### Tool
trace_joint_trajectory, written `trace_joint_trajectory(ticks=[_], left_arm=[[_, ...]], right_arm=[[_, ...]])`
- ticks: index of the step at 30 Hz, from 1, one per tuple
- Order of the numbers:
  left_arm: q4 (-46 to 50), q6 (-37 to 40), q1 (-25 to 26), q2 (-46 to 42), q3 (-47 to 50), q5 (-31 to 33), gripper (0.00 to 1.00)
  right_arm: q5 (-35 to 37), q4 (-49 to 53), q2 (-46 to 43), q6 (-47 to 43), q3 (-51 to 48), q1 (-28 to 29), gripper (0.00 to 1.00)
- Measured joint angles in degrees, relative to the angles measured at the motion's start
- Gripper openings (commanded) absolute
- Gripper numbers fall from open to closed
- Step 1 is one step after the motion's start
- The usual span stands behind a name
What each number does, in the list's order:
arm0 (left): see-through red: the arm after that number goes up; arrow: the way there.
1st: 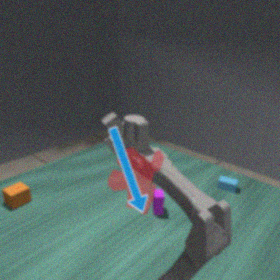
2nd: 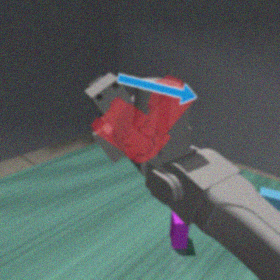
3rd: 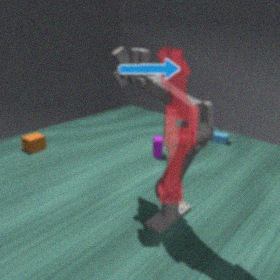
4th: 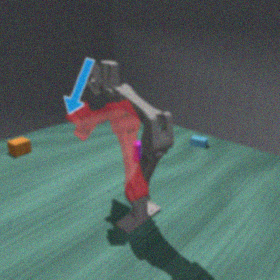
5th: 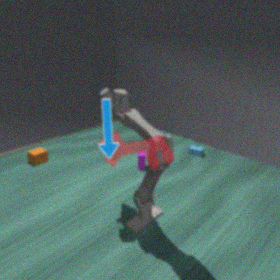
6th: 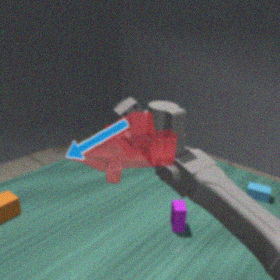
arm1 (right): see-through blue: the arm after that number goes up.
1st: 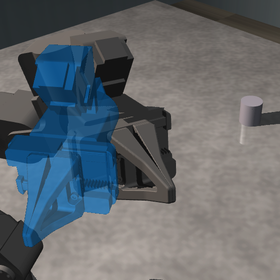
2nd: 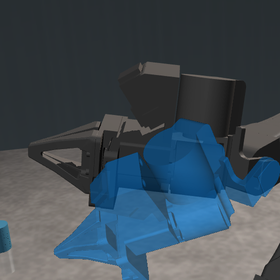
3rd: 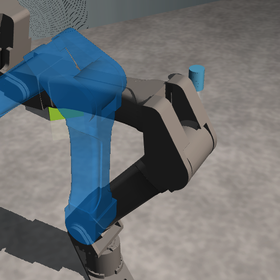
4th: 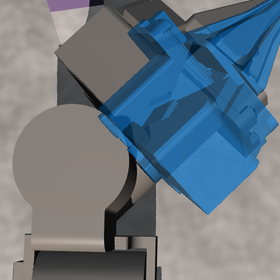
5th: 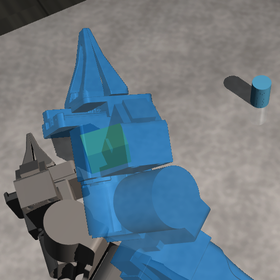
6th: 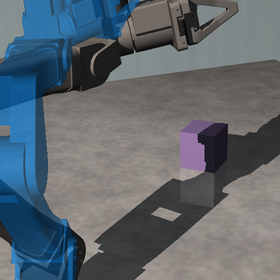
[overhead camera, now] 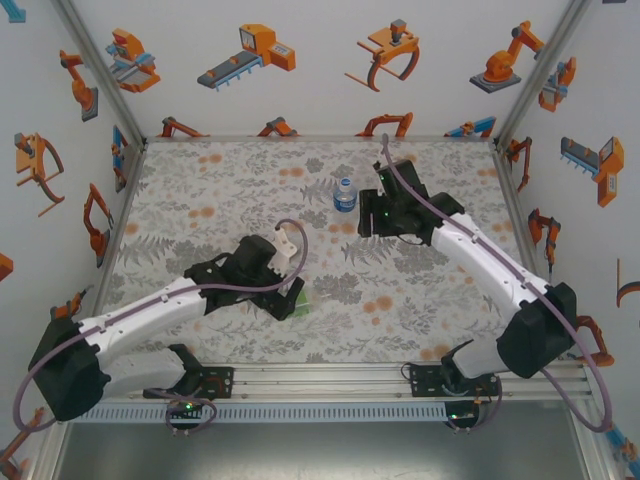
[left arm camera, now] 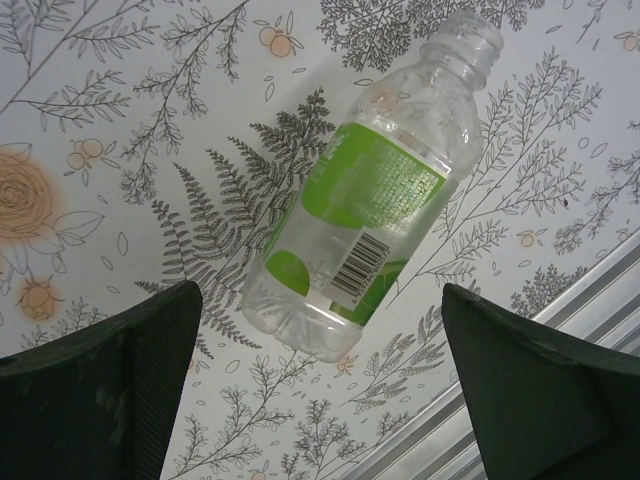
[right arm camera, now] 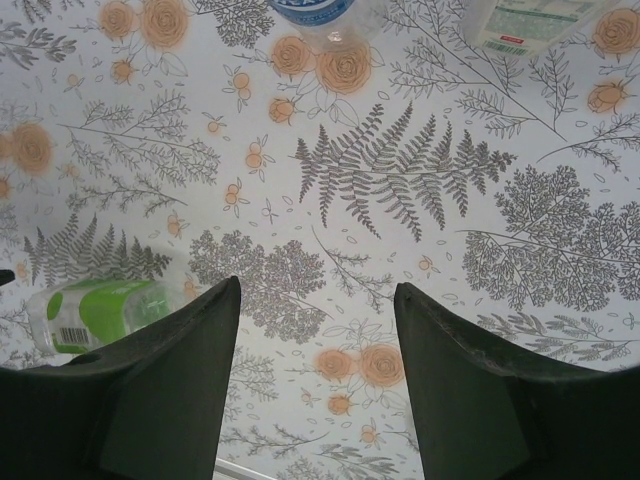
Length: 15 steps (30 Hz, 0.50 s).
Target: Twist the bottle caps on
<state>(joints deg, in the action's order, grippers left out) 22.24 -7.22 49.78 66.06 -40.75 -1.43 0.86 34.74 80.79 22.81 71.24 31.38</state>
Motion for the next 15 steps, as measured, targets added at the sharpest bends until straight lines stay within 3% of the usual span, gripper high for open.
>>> trace_joint_trajectory(ticks=[7,15], left_arm=[[-1.36,-2.36,2.1,7.02,-0.07,2.01,0.99],[-2.62,-5.38,3.87,13.6,-1.29,3.52,0.81]], right_arm=[[-0.26,-1.31,-1.77,0.79,-3.5,0.0,0.59],[-0.46,-2.45,-3.52,1.33,-6.43,0.0,0.6]])
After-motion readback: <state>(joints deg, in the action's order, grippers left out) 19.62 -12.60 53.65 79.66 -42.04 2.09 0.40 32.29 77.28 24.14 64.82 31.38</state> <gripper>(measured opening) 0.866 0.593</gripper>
